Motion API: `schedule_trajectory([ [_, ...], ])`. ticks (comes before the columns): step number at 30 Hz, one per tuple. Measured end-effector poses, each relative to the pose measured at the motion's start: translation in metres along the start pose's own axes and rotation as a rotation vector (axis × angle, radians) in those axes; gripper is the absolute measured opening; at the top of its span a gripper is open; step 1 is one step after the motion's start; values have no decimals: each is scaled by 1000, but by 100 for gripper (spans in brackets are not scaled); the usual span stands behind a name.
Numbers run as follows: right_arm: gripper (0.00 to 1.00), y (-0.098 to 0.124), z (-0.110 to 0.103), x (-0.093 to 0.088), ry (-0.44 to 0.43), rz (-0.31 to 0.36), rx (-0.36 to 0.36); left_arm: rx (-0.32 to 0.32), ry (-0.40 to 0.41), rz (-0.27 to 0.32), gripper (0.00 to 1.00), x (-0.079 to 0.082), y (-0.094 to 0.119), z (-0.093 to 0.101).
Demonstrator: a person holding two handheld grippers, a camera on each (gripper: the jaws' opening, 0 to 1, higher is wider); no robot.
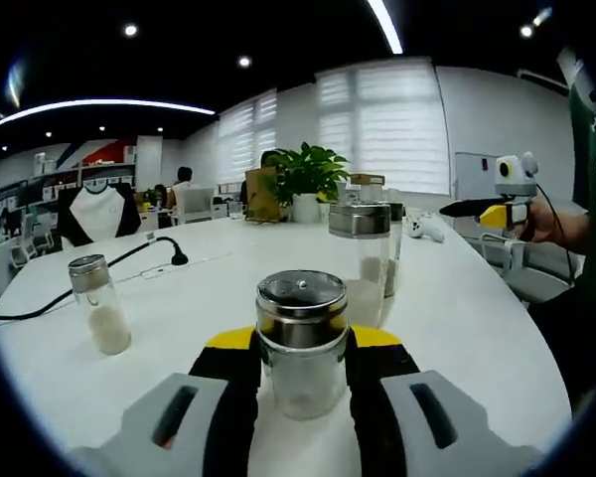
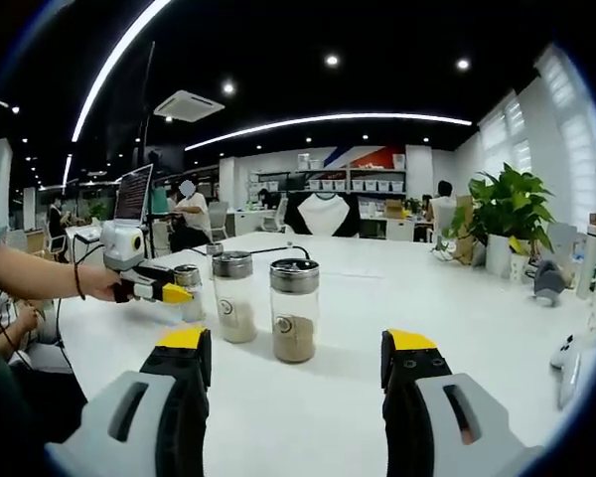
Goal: Rotate the seasoning bottle until the label or dispensing opening points toward the visible target arrow and the bottle remains upright within the marked orientation range
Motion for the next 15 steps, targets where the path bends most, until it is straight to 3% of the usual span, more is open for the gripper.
schedule_trajectory([
  [7, 70, 2, 4, -3, -5, -7, -9, 102, 8, 10, 35, -1, 1, 8],
  [15, 71, 3, 13, 0, -10, 7, -47, 287, 41, -1, 35, 0, 1, 17],
])
Point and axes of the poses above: the point that each gripper's makers call its tool centre point, and the gripper's own axes: y roughly backward along the fingers, z roughly to its right, x roughly out of its top, the point moved 8 cm from there along y, roughly backward along the fingers, and after that the axes turned 1 degree about z, right-handed, at the moved point
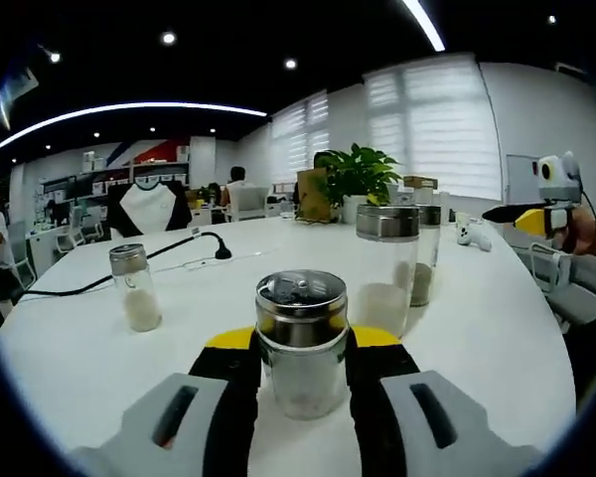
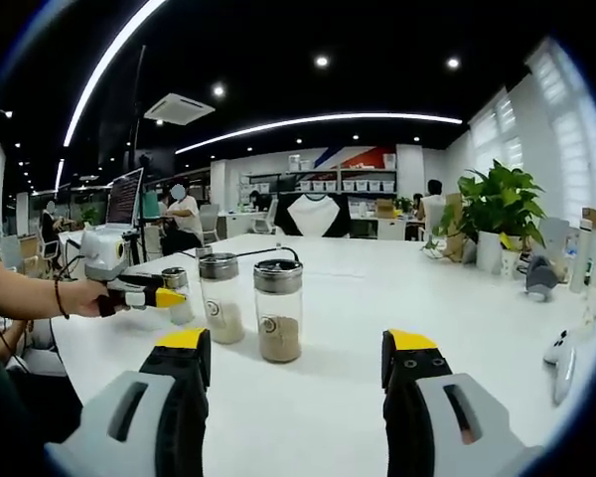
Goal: Rotate the seasoning bottle until the label or dispensing opening points toward the visible target arrow and the bottle remains upright within the marked orientation range
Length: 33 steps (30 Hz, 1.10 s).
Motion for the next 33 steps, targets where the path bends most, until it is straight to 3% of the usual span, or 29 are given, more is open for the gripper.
schedule_trajectory([
  [17, 71, 2, -10, -5, -22, -12, 23, 293, 56, 36, 35, -4, 1, 21],
  [22, 72, 3, -8, -6, -24, -18, 16, 328, 62, 35, 35, -3, 1, 24],
  [27, 72, 4, -7, -5, -31, -14, 11, 317, 84, 31, 36, -4, 2, 22],
  [29, 72, 4, -8, -5, -30, -12, 13, 293, 123, 67, 47, -4, 6, 20],
  [31, 72, 5, -8, -6, -28, -22, 13, 290, 95, 82, 62, -3, 12, 16],
  [33, 73, 5, -7, -7, -28, -23, 13, 209, 73, 105, 63, 0, 18, 15],
])
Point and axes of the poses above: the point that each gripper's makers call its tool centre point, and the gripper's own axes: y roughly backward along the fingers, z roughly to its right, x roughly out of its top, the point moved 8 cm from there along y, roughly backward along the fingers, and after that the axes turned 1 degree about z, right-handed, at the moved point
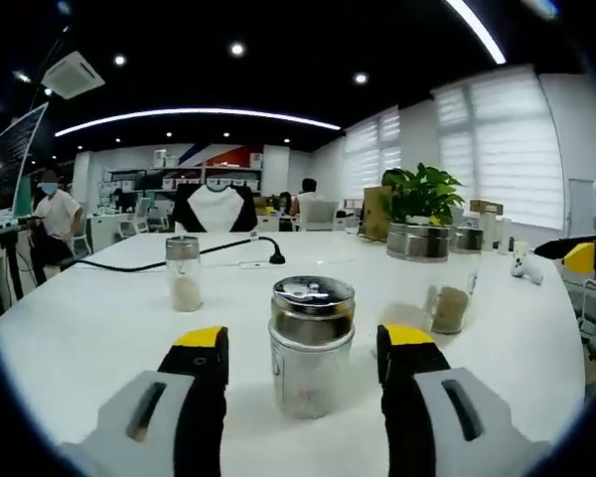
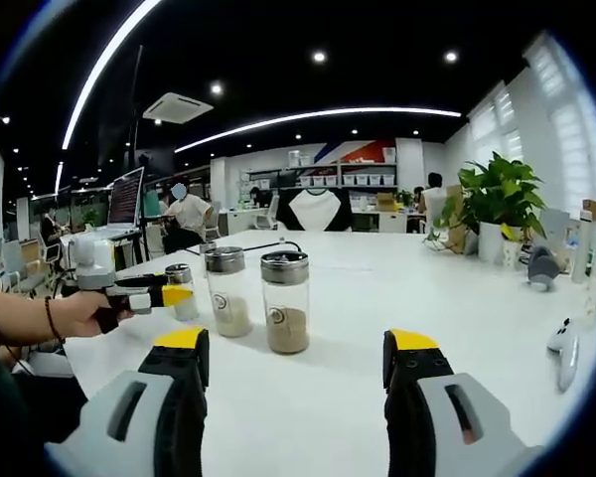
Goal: Rotate the seasoning bottle until the label or dispensing opening points toward the visible target arrow and the bottle remains upright within the marked orientation range
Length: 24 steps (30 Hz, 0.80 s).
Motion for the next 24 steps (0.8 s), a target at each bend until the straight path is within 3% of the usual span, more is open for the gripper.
schedule_trajectory([
  [2, 73, 0, 0, 0, 3, 2, -3, -86, 31, -21, 62, 0, 3, -1],
  [4, 73, 0, 0, 1, 0, 7, -3, -120, 62, -66, 61, -2, 4, -2],
  [8, 73, 0, -2, 0, -2, 3, 4, -182, 50, -67, 65, -4, 1, -11],
  [11, 73, 1, -3, 1, -4, 5, 2, -317, 16, -86, 61, -3, -4, -21],
  [14, 73, 1, -3, 6, 6, 14, 4, -286, 1, -118, 66, 0, -12, -36],
  [16, 73, 1, -3, 7, 32, 8, -4, -390, -38, -137, 67, -1, -13, -39],
  [19, 73, 1, -4, 7, 46, 6, -4, -533, 57, -128, 58, 3, -15, -40],
  [20, 73, 2, -5, 9, 42, 19, -3, -558, 41, -137, 58, 3, -15, -41],
  [22, 73, 4, -6, 11, 55, 22, 3, -528, 8, -161, 60, 3, -20, -46],
  [23, 73, 4, -7, 11, 59, 18, 5, -554, -1, -151, 60, 5, -20, -46],
  [24, 73, 4, -6, 11, 62, 16, 2, -621, -5, -123, 60, 8, -20, -42],
])
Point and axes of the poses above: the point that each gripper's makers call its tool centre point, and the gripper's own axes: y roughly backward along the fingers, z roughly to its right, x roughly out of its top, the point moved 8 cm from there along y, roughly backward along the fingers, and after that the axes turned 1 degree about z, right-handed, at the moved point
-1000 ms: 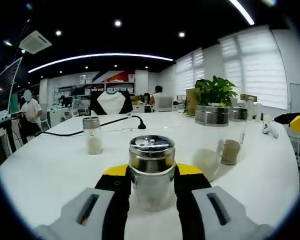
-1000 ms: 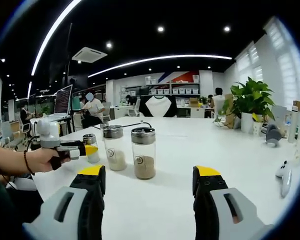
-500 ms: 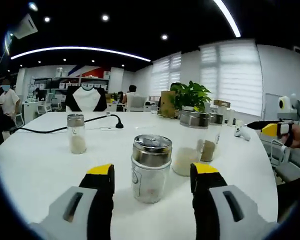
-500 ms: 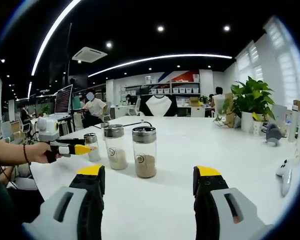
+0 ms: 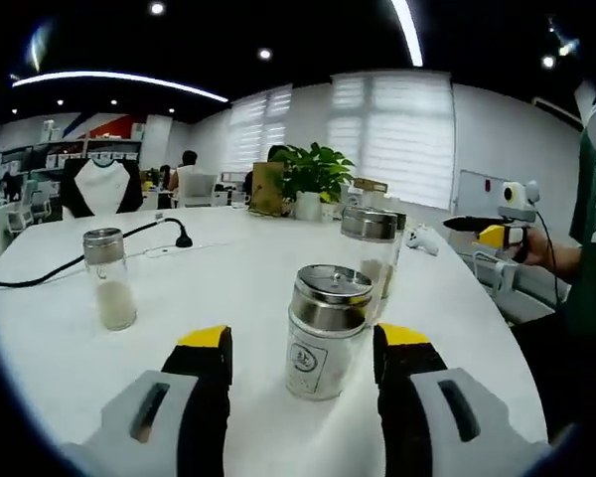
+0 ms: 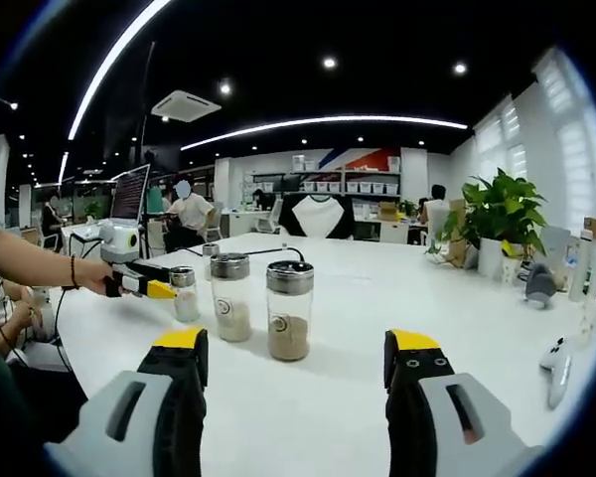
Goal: Rotate the seasoning bottle until the label or dispensing opening points toward the visible target arrow and the bottle remains upright within the marked orientation range
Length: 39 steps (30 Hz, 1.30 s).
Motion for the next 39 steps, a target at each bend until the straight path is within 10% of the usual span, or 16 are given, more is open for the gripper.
schedule_trajectory([
  [9, 74, 3, 0, -3, -13, -11, -7, -122, 31, 3, 52, 1, -15, 4],
  [15, 74, 4, -2, -8, -22, -20, 0, -104, -33, -18, 37, -1, -19, 6],
  [39, 74, -1, -6, -9, -35, -12, 15, 8, -70, -26, 35, -4, -18, 10],
])
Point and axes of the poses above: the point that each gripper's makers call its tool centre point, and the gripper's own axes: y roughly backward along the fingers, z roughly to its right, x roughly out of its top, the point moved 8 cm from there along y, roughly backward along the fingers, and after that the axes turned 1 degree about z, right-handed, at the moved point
